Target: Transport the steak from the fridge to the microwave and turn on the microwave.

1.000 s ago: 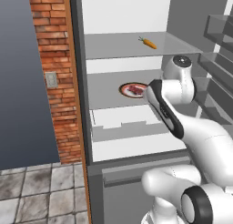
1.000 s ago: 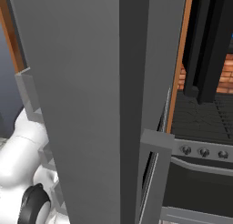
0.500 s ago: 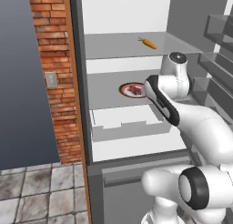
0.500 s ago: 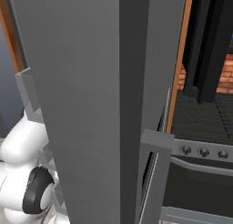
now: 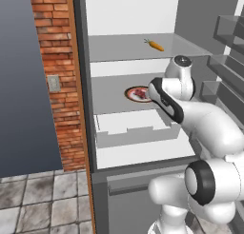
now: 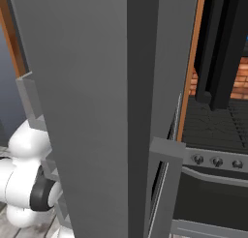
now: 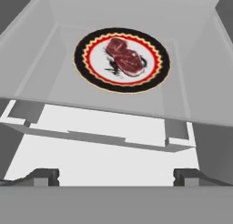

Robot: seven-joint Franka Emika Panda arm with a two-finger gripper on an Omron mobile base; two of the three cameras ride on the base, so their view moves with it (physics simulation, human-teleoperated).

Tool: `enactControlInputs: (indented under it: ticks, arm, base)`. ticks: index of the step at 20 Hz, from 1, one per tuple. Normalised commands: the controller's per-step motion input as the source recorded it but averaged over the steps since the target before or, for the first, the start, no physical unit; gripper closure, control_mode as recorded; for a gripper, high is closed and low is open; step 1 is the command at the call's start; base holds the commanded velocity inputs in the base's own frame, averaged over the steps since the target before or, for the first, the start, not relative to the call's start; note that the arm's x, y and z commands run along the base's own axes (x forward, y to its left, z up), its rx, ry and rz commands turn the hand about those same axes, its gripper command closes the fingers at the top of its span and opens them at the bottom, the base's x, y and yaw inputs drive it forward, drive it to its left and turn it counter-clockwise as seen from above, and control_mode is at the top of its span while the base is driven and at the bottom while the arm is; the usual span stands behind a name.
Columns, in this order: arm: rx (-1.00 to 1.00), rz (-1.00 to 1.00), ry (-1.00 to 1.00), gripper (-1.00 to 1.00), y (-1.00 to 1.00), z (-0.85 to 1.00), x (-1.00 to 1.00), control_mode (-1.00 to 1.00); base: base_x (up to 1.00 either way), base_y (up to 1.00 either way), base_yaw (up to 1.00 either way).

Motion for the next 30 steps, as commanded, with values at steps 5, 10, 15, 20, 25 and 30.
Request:
enactControlInputs:
  ticks: [5,10,15,20,25,30]
  arm:
    - [0.00,0.06,-0.07,-1.00,-0.03,-0.12,0.14,-1.00]
    - [0.00,0.05,-0.06,-1.00,-0.07,-0.11,0.15,-1.00]
    - [0.00,0.03,-0.03,-1.00,-0.11,-0.08,0.20,-1.00]
    - [0.00,0.00,0.00,-1.00,-0.11,-0.01,0.32,-1.00]
    - [0.02,0.00,0.00,-1.00,-0.08,-0.01,0.39,-1.00]
    - [0.06,0.00,0.00,-1.00,0.00,-0.11,0.25,-1.00]
  base:
    - [0.00,0.00,0.00]
    - [0.00,0.00,0.00]
    - [0.00,0.00,0.00]
    - [0.00,0.00,0.00]
    - [0.00,0.00,0.00]
    - [0.00,0.00,0.00]
